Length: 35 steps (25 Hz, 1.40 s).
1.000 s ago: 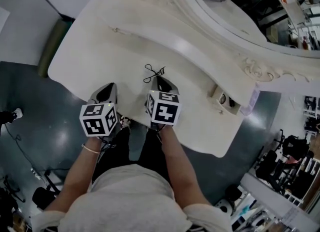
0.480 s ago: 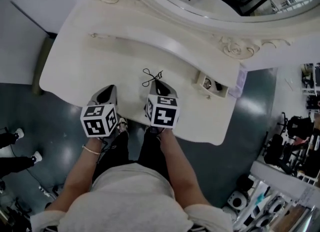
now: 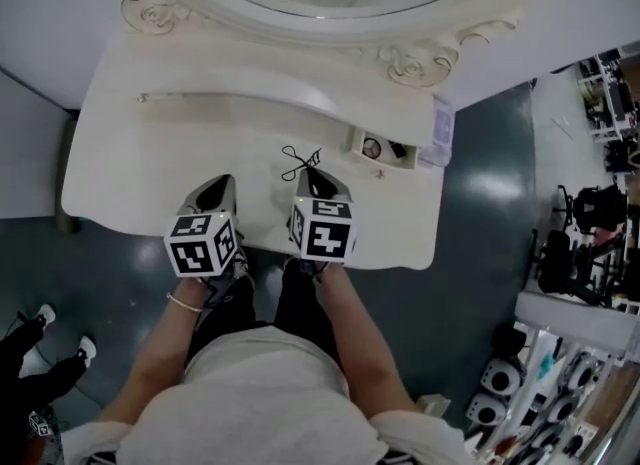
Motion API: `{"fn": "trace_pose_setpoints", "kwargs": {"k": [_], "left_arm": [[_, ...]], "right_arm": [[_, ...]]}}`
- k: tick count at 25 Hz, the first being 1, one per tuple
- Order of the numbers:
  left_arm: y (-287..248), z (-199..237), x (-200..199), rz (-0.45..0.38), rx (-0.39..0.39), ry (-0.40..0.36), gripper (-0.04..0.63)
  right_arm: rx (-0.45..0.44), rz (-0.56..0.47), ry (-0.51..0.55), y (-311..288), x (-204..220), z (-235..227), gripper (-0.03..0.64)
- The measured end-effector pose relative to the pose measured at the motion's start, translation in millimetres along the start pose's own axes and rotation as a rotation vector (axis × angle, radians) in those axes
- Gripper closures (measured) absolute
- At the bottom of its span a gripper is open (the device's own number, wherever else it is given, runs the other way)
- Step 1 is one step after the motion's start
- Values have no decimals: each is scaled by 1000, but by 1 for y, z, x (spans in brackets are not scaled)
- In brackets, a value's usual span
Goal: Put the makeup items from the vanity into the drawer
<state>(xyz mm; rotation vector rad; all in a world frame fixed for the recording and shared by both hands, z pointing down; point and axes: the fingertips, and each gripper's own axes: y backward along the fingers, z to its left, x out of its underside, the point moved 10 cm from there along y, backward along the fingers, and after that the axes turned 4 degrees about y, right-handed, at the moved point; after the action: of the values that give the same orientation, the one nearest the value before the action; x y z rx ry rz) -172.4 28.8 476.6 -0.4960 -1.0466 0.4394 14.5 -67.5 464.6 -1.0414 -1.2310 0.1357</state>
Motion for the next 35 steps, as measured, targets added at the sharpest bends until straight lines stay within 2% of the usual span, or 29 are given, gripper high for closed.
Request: {"fn": "trace_pose_setpoints", "kwargs": {"k": [17, 35], "left_arm": [[-43, -95, -12, 38, 183, -125, 592], [-88, -148, -23, 68, 225, -172, 592]], "right_arm": [[135, -72, -101, 52, 6, -75, 592], [186, -75, -135, 54, -3, -144, 592]]}}
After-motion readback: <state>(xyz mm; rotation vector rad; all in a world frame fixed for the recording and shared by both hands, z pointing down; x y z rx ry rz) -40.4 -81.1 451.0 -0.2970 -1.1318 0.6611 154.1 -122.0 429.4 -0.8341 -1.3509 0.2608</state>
